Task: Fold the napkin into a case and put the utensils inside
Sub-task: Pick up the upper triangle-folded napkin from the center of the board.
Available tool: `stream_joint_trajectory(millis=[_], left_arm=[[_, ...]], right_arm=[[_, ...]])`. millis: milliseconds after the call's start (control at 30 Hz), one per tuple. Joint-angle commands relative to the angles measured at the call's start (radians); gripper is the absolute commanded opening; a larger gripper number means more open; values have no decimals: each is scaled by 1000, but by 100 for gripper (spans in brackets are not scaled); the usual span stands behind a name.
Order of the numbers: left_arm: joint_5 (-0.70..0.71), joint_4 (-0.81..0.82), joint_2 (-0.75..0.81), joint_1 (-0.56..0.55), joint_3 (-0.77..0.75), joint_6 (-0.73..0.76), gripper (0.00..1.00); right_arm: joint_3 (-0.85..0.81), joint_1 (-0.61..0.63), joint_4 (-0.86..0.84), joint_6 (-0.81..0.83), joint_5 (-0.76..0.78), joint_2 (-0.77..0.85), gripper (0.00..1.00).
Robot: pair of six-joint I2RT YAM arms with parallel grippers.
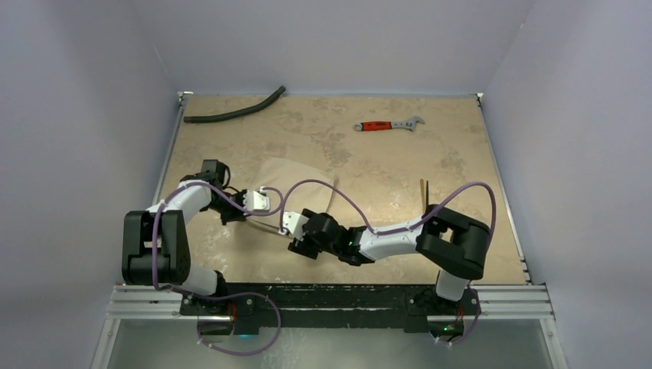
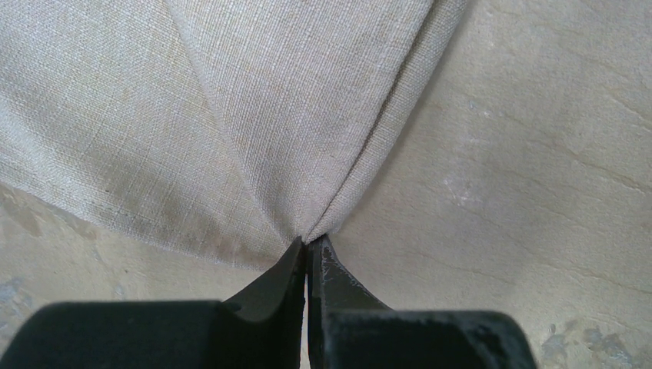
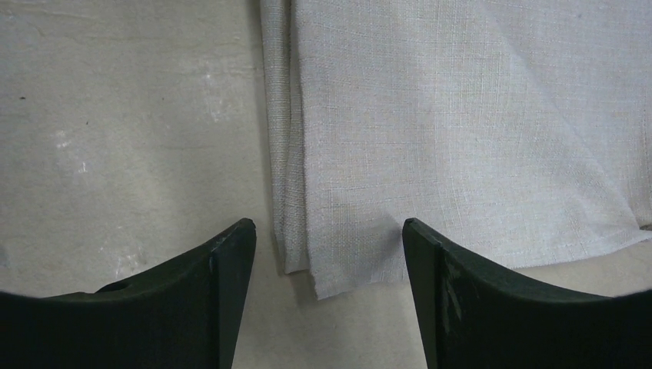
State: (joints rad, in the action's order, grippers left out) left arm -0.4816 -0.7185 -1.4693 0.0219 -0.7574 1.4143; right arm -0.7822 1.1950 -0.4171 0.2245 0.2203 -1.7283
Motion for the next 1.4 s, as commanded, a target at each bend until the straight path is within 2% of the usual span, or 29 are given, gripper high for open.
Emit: stream_joint_trajectory(millis=[0,167,367,567,667,767,933,1067,1367], left_arm=[[14,-46,17,31,1,26,0],[15,-56,19,46,-2,29,0],[23,-65,10,88,-7,56,0],[0,-95,7,93,-25,75,0],[-13,-93,3,93,-36,75,0],[-35,-100,-6,93,-61,57,0],[-75,-142,1,93,-138,23,0],[-129,-244,32,93,-225,6,0],[-212,-613,193,91,-330,86,0]], right_arm=[[-35,0,32,-45,22,-45,73],[-30,-1,18,-60,37,-73,66],[-14,0,15,-104,130,-84,46],[-19,-1,3,-138,135,-121,37],[-2,-1,-26,-124,107,-113,22],[14,0,-39,-96,91,-64,0],[4,0,4,-59,62,40,0],[-35,0,73,-69,78,115,0],[-95,27,334,-281,31,306,0]])
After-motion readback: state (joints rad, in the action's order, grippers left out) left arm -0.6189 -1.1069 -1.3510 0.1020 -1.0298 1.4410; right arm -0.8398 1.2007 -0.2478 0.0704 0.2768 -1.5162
